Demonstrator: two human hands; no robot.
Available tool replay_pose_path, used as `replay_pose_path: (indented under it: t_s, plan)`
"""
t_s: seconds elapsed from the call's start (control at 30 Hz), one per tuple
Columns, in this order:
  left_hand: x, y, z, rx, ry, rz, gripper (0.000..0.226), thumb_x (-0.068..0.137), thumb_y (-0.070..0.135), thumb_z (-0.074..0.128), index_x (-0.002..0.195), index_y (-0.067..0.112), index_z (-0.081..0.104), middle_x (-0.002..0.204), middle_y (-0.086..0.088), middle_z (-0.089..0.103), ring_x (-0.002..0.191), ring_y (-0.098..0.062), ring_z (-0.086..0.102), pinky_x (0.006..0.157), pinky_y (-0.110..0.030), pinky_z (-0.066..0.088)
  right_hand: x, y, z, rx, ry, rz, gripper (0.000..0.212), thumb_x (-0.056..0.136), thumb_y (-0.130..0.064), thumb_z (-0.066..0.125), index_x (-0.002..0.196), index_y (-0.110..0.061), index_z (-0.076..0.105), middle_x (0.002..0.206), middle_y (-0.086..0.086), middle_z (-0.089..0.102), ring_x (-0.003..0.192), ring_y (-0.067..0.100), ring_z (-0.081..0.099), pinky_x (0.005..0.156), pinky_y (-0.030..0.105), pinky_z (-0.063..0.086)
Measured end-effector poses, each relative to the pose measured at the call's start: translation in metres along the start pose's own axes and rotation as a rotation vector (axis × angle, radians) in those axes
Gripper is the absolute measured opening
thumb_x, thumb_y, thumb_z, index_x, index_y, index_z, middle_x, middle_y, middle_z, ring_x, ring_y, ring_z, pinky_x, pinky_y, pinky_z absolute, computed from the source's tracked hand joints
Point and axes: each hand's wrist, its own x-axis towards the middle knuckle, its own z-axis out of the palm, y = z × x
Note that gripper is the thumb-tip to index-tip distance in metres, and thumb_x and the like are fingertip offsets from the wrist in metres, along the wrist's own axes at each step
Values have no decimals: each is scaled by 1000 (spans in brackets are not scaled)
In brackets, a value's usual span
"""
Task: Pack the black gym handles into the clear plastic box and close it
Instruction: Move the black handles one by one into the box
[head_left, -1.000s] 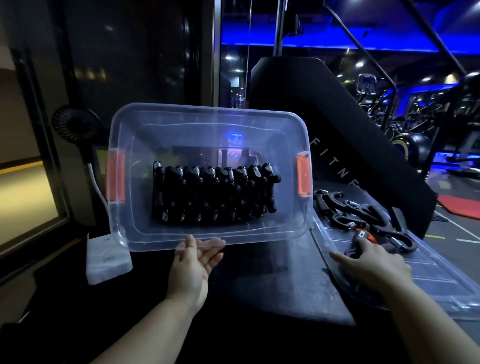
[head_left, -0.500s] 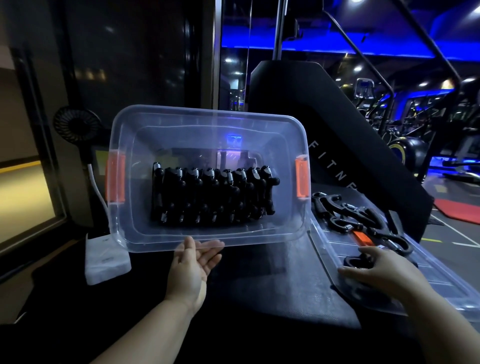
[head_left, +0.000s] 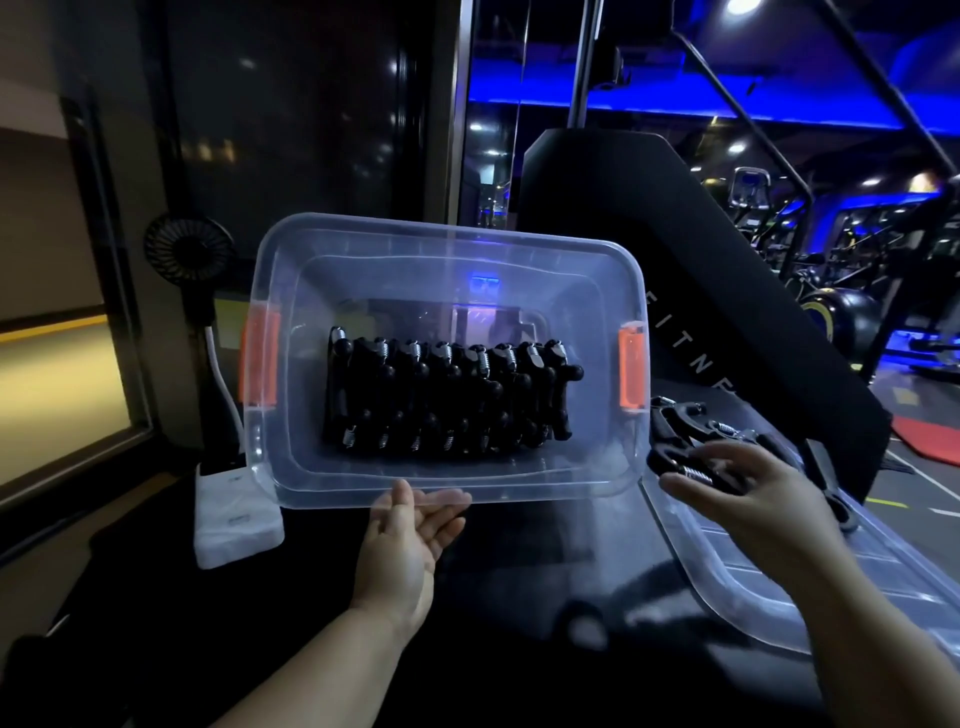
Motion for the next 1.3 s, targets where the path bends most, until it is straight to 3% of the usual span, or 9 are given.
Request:
replay_pose_path:
  t_s: [0.17,0.33,0.4,0.63,0.8,0.93,1.1,1.2,1.3]
  plan:
    - [0,1,0,-5,-8,4,32,103,31,28,90,10,48,87,-20,72,91,-30,69,76,-34,51,7,-52,15,118,6,-251,40,55,-49,82,92,-41,69,91,-11,68,85,8,64,78,30,49]
    - [3,1,0,-1,-15,-9,32,102,32,29,94,8,47,88,-21,71,91,-31,69,77,-34,51,31,-96,50,-11,-42,-391,39,62,-44,83,98,-39,67,98,-17,62,87,3,58,73,16,41]
    - [4,1,-2,-8,-27,-14,37,101,34,29,99,2,50,87,-20,71,88,-29,69,75,-33,50,42,-110,68,-68,-74,-418,44,64,-42,83,104,-36,68,101,-15,60,87,5,57,75,18,41]
    - [5,2,-3,-48,12,-54,39,102,27,32,109,-6,51,85,-25,69,82,-29,68,70,-33,53,84,-127,129,-193,-148,-423,48,77,-41,74,121,-27,61,121,-3,54,103,17,55,78,24,36]
    - [6,2,-5,-41,5,-56,40,101,29,32,113,-6,49,88,-25,70,84,-31,68,74,-36,52,117,-136,150,-229,-82,-396,46,85,-39,67,127,-23,56,130,4,49,111,26,53,83,30,40]
    - [7,3,-7,-5,-31,-42,39,101,29,29,110,-4,47,90,-24,71,84,-28,69,71,-31,53,141,-141,160,-252,-80,-343,39,88,-39,63,123,-23,59,128,5,51,112,26,52,86,32,43]
    - [8,5,-9,70,-50,-26,42,101,28,26,99,-6,51,85,-22,72,81,-26,70,71,-32,51,157,-137,175,-385,-62,-400,32,88,-48,59,105,-21,66,107,10,65,104,33,56,83,38,47]
    - [10,5,-10,84,-51,-26,39,102,26,26,98,-4,51,83,-20,72,80,-26,70,71,-32,51,165,-133,184,-559,-3,-450,34,89,-57,51,108,-34,66,103,7,68,116,31,45,89,37,35]
    - [11,3,-10,105,-48,-28,41,102,27,25,101,-5,50,84,-20,72,81,-26,71,71,-32,51,176,-129,191,-573,-14,-425,42,85,-68,42,109,-40,63,105,6,64,121,27,35,80,34,13]
